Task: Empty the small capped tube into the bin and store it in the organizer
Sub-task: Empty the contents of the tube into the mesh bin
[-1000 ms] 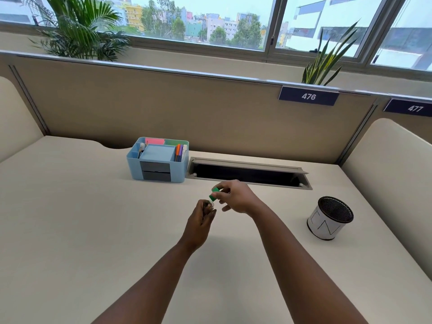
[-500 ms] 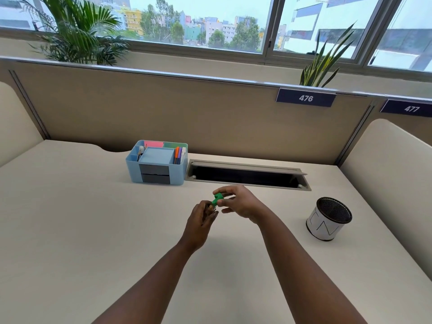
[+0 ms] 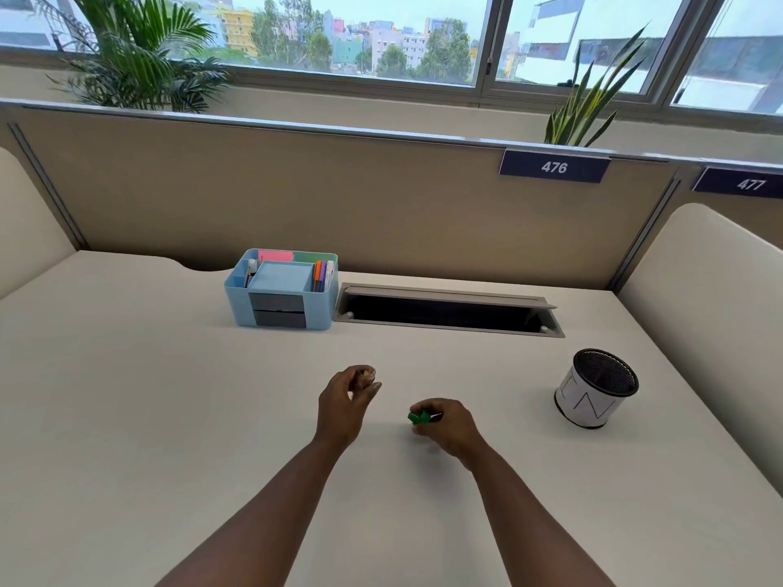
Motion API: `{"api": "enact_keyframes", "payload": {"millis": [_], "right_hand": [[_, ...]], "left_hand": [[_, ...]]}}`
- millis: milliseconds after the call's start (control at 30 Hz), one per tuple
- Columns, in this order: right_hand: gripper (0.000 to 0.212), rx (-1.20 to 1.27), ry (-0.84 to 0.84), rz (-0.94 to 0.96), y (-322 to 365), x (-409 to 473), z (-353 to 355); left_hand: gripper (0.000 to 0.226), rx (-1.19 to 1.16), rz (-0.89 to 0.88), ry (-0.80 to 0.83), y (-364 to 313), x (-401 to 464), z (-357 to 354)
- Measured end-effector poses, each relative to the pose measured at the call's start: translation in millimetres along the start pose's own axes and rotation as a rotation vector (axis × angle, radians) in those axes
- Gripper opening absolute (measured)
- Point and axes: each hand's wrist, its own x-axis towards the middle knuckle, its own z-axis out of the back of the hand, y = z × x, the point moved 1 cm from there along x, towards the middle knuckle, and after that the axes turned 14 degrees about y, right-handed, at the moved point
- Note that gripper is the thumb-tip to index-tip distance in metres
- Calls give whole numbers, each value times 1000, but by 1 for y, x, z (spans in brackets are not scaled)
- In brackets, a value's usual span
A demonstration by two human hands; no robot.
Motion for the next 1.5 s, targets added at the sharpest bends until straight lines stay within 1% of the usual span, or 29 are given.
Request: {"api": "enact_keyframes", "payload": {"millis": [100, 233, 433, 467, 533, 600, 700, 733, 767, 800, 867, 900, 967, 1067, 1200, 1267, 1367, 1433, 1500], "right_hand": [[28, -28, -54, 18, -9, 2, -5], [28, -151, -100, 47, -15, 5, -11], [28, -246, -103, 31, -23, 10, -13], [30, -252, -94, 34, -24, 9, -12], [40, -236, -54, 40, -24, 7, -8], [45, -152, -53, 44, -21, 3, -4], [28, 76, -101, 53, -9, -8, 6], [20, 208, -69, 53, -4, -11, 10], [13, 366, 0, 56, 1, -15, 13], [12, 530, 89, 62, 5, -18, 15], [22, 746, 236, 80, 12, -25, 19], [28, 795, 278, 101, 14, -30, 24], [31, 861, 318, 155, 18, -34, 26], [26, 952, 235, 241, 16, -44, 38], [20, 1002, 110, 276, 9, -54, 55], [16, 1031, 36, 299, 1, -61, 68], [15, 1061, -80, 321, -7, -70, 87], [14, 1087, -171, 332, -13, -76, 100], [11, 1106, -270, 340, -19, -81, 113]], "left_hand": [[20, -8, 21, 7, 2, 0, -1], [22, 8, 45, 38, 4, -2, -1], [20, -3, 48, 84, 1, -3, 0], [19, -9, 49, 92, 0, -3, 0], [16, -26, 55, 99, -4, -2, -1], [15, -49, 61, 98, -8, 0, -3], [17, -81, 58, 113, -17, 1, -8], [17, -85, 52, 123, -21, 2, -10], [17, -97, 46, 135, -26, 2, -14], [18, -115, 35, 151, -31, 3, -18], [19, -170, 14, 178, -41, 3, -24], [20, -198, 3, 197, -48, 4, -30], [21, -233, -13, 210, -56, 5, -37], [25, -249, -45, 250, -71, 6, -54], [25, -250, -64, 307, -83, 7, -75], [27, -224, -68, 362, -87, 9, -88], [41, -118, -73, 411, -87, 11, -106], [51, 3, -95, 441, -86, 12, -118], [55, 152, -133, 479, -84, 13, -128]]}}
